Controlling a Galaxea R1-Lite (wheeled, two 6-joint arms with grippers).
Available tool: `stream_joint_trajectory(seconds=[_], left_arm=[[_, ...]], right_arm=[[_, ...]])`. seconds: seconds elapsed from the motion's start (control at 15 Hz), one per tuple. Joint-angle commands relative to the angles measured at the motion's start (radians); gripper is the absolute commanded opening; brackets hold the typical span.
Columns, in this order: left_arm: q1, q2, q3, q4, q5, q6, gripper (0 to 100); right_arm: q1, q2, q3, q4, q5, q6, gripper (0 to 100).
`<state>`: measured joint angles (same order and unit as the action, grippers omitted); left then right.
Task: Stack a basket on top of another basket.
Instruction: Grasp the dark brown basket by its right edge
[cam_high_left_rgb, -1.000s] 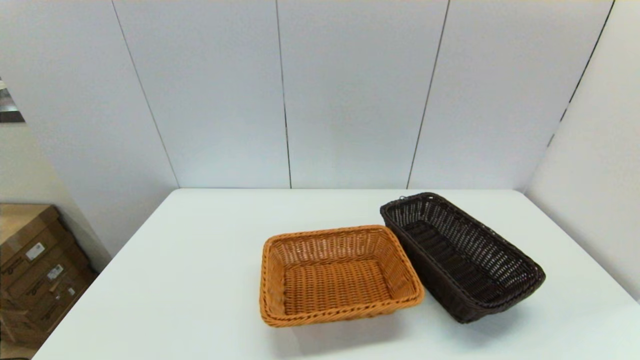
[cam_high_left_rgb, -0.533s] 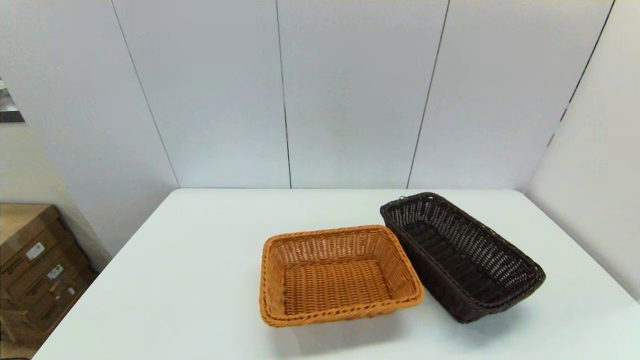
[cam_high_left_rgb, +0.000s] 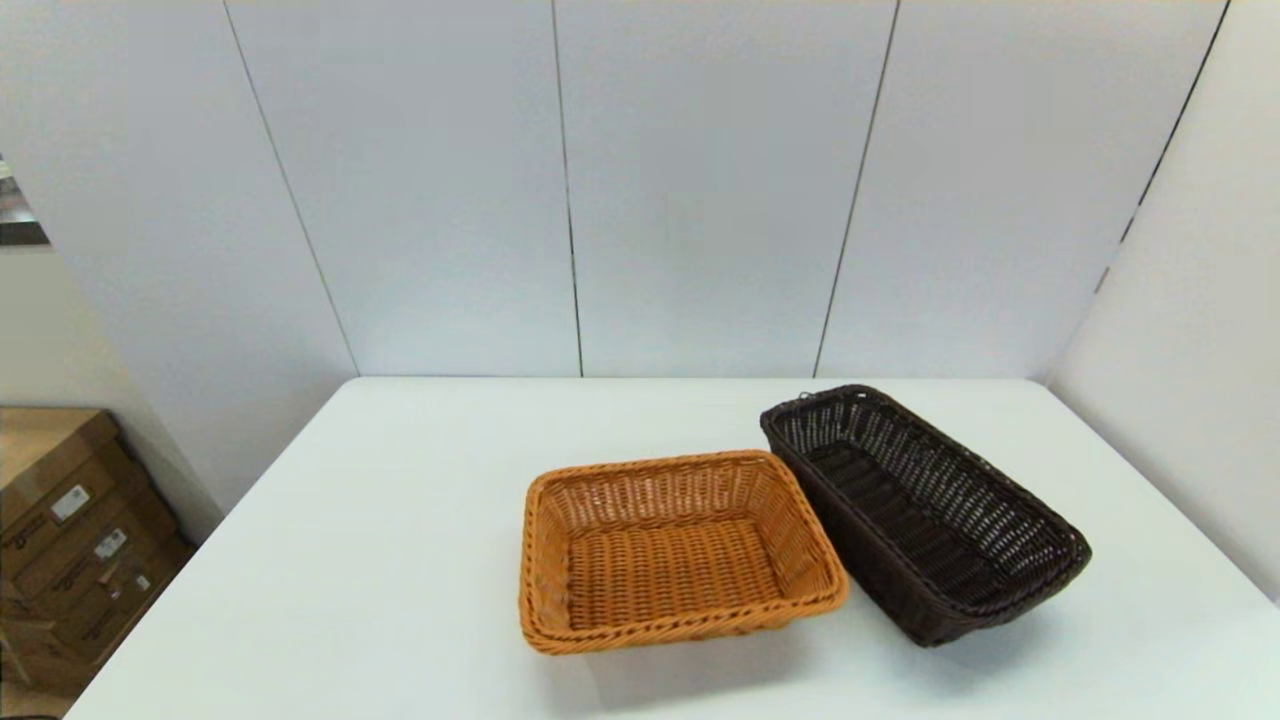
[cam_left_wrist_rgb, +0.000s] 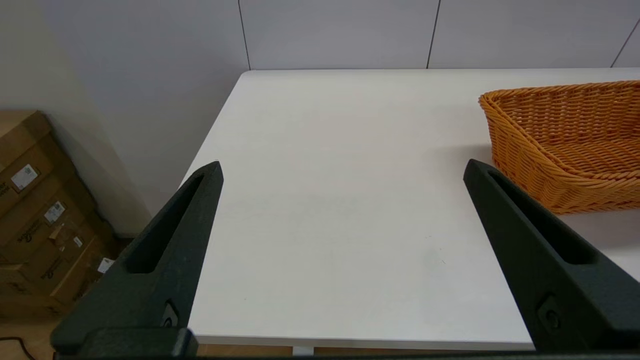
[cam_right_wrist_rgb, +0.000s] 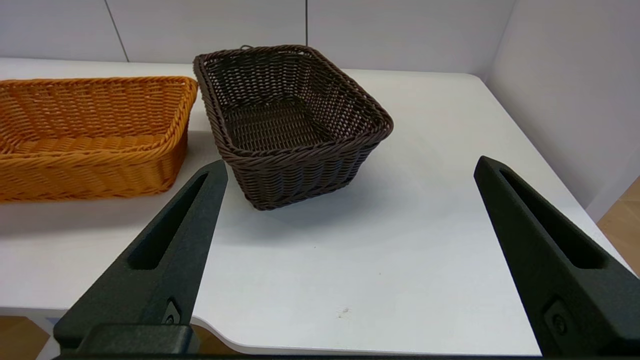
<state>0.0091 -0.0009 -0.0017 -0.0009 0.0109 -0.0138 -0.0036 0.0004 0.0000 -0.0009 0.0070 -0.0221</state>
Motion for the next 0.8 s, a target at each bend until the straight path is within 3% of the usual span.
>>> stream_joint_trajectory(seconds=[0.07, 0.2, 0.4, 0.67, 0.8], left_arm=[[0.002, -0.001, 0.003, -0.001, 0.0, -0.003, 100], [0.002, -0.001, 0.003, -0.001, 0.0, -0.011, 100], [0.0, -0.001, 0.003, 0.001, 0.0, -0.014, 100], [0.002, -0.001, 0.003, -0.001, 0.0, -0.011, 100], [0.0, -0.001, 0.003, -0.001, 0.001, -0.014, 100]], right_arm=[[-0.001, -0.002, 0.002, -0.002, -0.005, -0.004, 100], [-0.001, -0.002, -0.031, 0.022, -0.01, -0.012, 100], [-0.003, 0.118, -0.278, 0.237, -0.009, -0.01, 100], [-0.061, 0.484, -0.534, 0.269, -0.018, 0.027, 100], [-0.076, 0.67, -0.641, 0.355, -0.013, 0.045, 100]])
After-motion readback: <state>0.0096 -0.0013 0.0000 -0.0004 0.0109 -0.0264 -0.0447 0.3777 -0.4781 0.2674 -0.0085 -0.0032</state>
